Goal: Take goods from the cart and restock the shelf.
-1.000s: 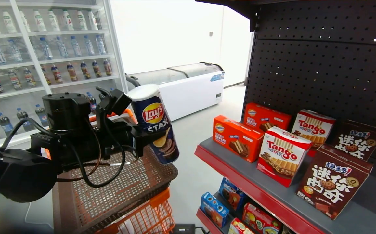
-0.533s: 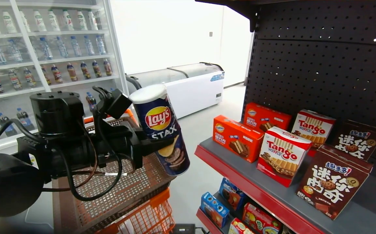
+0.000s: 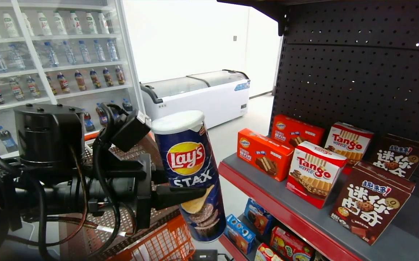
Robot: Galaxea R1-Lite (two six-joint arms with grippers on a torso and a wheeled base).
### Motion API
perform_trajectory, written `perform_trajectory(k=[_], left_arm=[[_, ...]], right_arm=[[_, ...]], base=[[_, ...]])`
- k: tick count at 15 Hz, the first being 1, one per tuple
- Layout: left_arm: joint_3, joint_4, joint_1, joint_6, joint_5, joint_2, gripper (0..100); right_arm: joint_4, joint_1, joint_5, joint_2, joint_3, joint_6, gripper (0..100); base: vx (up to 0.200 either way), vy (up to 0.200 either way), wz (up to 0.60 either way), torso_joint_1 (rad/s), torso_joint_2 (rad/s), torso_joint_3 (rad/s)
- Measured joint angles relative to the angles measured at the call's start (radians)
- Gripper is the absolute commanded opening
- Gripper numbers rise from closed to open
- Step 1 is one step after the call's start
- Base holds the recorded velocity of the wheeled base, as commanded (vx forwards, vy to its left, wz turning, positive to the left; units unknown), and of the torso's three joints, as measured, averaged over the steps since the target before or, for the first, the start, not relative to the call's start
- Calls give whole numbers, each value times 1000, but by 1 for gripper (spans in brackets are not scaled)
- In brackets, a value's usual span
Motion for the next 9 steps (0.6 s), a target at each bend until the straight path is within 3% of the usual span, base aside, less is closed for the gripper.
perform_trajectory(k=[5, 9], left_arm=[[50, 121, -44, 2, -29, -117, 0], [77, 130, -67, 7, -34, -172, 0]], right_arm=[[0, 0, 0, 0, 0, 0, 100], [0, 0, 0, 0, 0, 0, 100]], base=[[0, 0, 0, 0, 0, 0], [0, 0, 0, 0, 0, 0]])
